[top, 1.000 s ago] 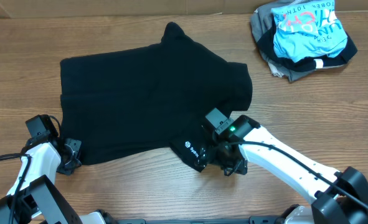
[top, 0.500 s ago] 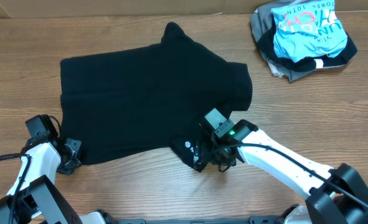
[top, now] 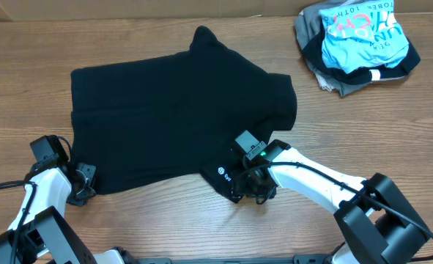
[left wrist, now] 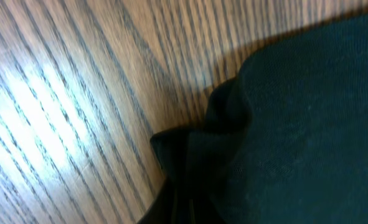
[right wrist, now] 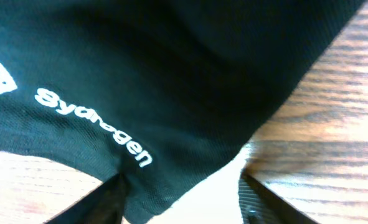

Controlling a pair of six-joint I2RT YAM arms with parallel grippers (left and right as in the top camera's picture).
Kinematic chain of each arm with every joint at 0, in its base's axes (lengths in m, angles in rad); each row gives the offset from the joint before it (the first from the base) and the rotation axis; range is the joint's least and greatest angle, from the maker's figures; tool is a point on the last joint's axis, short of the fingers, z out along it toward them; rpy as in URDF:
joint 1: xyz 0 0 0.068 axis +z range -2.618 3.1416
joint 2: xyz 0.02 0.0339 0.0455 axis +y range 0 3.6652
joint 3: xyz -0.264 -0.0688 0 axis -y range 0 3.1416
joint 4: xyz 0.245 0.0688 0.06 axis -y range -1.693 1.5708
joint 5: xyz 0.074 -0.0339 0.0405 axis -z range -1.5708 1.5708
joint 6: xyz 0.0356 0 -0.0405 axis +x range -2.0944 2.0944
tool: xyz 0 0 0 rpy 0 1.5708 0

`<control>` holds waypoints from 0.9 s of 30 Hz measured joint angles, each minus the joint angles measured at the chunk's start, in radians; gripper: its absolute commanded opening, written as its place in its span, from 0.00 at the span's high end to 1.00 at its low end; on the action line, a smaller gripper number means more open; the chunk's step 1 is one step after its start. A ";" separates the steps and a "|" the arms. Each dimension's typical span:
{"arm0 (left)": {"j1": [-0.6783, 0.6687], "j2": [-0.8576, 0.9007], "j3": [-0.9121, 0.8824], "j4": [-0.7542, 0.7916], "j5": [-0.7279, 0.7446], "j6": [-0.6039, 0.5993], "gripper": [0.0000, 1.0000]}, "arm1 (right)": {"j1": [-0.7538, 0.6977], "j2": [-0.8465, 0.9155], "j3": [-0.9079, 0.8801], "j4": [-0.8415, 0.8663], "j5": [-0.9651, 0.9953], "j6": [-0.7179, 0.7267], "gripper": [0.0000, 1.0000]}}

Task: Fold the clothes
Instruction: 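Grasp the bottom right hem with the right gripper and adjust it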

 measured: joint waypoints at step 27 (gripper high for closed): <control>0.000 0.037 0.170 -0.363 0.114 0.394 0.96 | -0.230 -0.219 0.079 -0.399 0.027 0.043 0.96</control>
